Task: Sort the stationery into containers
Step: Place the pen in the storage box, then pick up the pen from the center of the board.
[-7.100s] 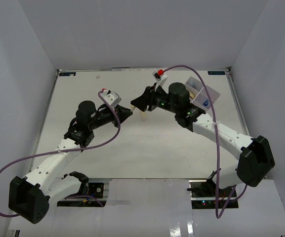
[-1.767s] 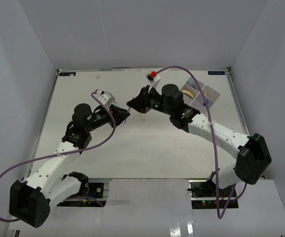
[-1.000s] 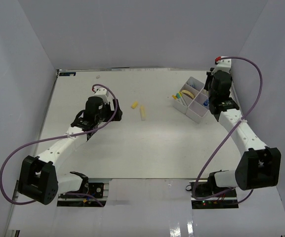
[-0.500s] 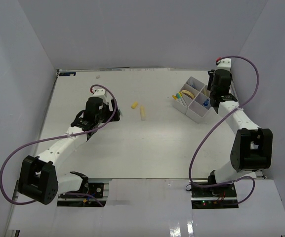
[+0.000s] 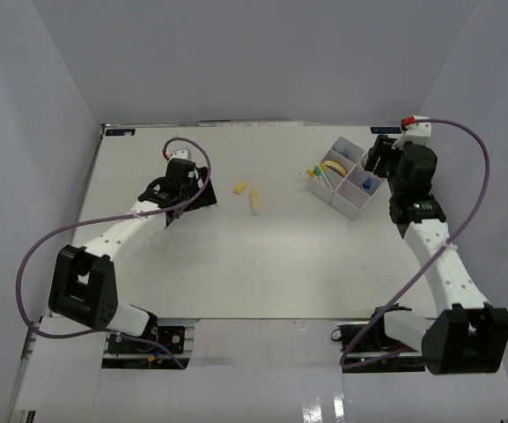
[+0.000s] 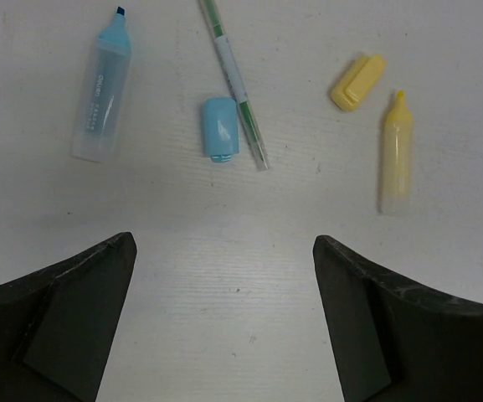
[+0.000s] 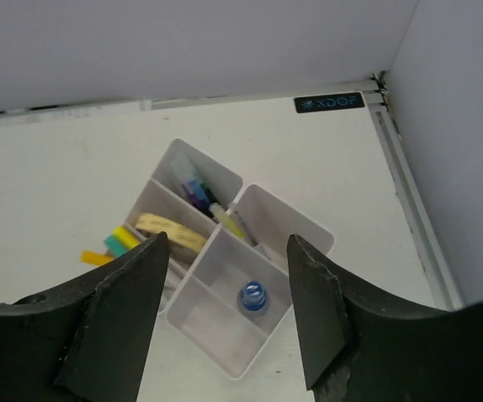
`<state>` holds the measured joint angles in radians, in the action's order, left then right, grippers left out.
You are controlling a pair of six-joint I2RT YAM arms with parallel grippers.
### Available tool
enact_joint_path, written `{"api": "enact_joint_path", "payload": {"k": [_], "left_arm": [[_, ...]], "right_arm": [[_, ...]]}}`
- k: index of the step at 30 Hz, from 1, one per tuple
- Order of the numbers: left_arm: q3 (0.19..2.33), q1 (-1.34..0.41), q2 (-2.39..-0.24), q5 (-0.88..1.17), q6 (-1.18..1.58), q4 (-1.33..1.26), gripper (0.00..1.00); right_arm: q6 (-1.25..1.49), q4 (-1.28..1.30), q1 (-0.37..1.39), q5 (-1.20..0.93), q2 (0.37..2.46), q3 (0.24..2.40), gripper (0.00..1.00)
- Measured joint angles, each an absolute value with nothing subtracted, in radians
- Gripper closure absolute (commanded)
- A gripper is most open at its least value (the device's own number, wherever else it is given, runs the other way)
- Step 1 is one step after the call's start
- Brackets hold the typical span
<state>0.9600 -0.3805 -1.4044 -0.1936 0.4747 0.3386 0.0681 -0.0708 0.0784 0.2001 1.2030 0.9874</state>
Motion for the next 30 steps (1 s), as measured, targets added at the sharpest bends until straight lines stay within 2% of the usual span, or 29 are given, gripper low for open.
{"api": "enact_joint_path", "payload": {"k": [4,8,12,19,26,29,30], "left_arm": [[1.080,-0.381,-1.502,-0.236,0.523,0.407,0.02],[1.226,-0.381,-1.634,-0.288,0.557,0.471,0.02],[1.378,-0.381,-1.789,-0.327,0.580,0.516,0.04],[1.583,-0.381,-2.030,-0.379,0.595,0.591,0.12],[1.664,-0.381,-2.175,-0.424,0.580,0.634,0.20],[1.706,-0.381,-2.199,-0.434,0.566,0.635,0.27],[1.713,-0.381,-2.204,-0.434,0.563,0.634,0.33]], "right_arm": [[0.132,-0.096,0.078,0.088,0.979,0.813,0.28],[0.196,-0.111,0.079,-0.018,0.855,0.651,0.22],[0.237,-0.133,0.104,-0.088,0.823,0.548,0.16],[0.265,-0.195,0.169,-0.116,0.787,0.472,0.14],[0.271,-0.263,0.214,-0.112,0.776,0.419,0.13],[0.265,-0.266,0.232,-0.103,0.776,0.409,0.13],[0.264,-0.266,0.237,-0.101,0.776,0.408,0.13]]}}
